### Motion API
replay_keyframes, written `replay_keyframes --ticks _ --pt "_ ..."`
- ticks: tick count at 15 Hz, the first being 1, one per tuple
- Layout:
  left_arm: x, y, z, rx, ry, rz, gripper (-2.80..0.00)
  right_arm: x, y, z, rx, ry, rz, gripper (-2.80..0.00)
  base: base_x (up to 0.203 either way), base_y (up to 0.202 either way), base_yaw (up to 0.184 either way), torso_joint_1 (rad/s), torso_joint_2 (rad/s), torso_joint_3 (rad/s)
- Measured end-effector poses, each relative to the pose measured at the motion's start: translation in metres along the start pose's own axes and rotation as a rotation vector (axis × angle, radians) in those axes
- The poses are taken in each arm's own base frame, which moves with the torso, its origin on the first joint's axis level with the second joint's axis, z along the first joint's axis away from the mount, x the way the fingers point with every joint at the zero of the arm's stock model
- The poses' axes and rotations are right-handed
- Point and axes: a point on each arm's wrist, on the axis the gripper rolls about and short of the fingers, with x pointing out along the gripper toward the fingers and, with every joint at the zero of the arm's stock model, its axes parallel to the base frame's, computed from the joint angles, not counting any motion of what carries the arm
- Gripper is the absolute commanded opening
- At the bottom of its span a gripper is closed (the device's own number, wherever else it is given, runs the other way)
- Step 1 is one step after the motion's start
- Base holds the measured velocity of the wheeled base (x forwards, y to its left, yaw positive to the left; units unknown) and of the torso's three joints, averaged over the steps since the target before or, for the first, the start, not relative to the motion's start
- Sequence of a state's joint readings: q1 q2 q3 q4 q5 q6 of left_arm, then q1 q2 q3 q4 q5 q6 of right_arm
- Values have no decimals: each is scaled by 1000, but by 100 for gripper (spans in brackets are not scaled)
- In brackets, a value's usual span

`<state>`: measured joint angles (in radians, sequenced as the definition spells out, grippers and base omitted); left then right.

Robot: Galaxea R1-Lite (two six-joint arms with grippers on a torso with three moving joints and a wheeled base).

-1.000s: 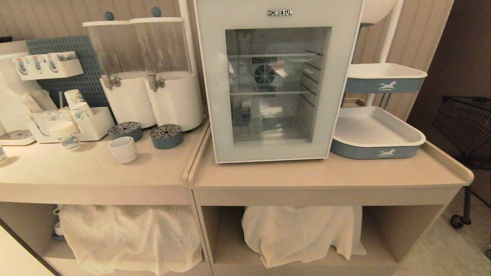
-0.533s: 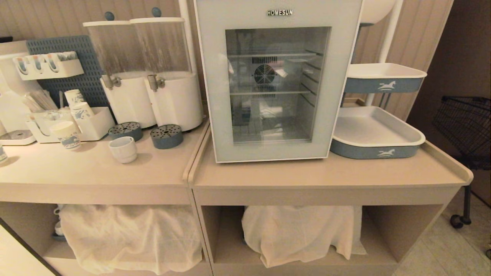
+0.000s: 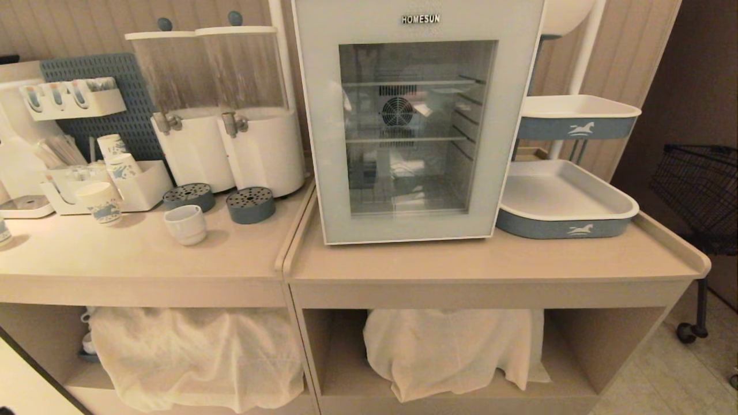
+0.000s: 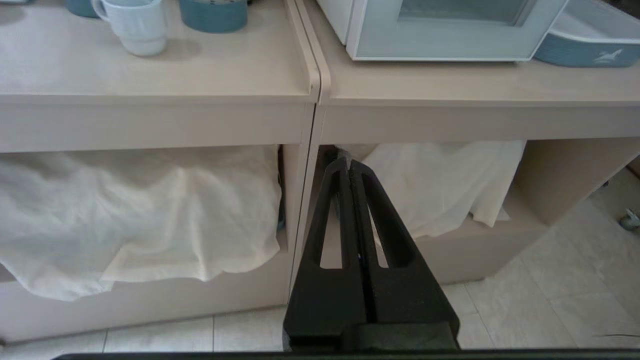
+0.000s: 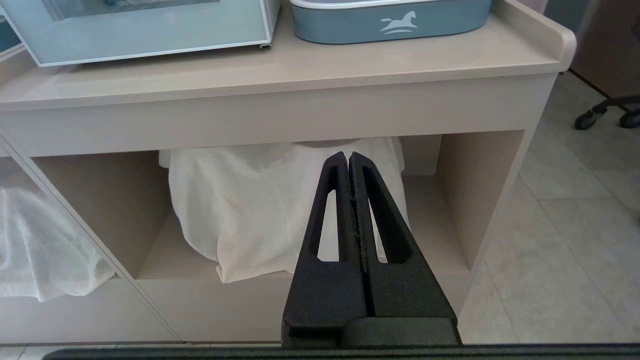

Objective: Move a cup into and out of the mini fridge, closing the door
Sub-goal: Open the freezer door

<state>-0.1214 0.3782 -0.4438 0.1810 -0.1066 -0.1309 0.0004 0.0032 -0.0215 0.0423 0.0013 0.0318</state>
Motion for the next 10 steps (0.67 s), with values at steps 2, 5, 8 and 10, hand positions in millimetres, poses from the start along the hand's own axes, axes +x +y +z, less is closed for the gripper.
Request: replay_keyframes --ticks 2,5,8,10 --pt "17 -1 20 -5 48 -19 -280 0 0 0 0 0 0 -280 0 0 0 0 0 0" --pt "52 -6 67 3 96 -107 -280 0 0 0 0 1 -1 -280 0 0 0 0 0 0" --pt "98 -7 103 32 149 -247 -280 0 0 0 0 1 0 -280 0 0 0 0 0 0" --pt "130 2 117 -7 184 -345 -280 0 0 0 1 0 0 -280 0 0 0 0 0 0"
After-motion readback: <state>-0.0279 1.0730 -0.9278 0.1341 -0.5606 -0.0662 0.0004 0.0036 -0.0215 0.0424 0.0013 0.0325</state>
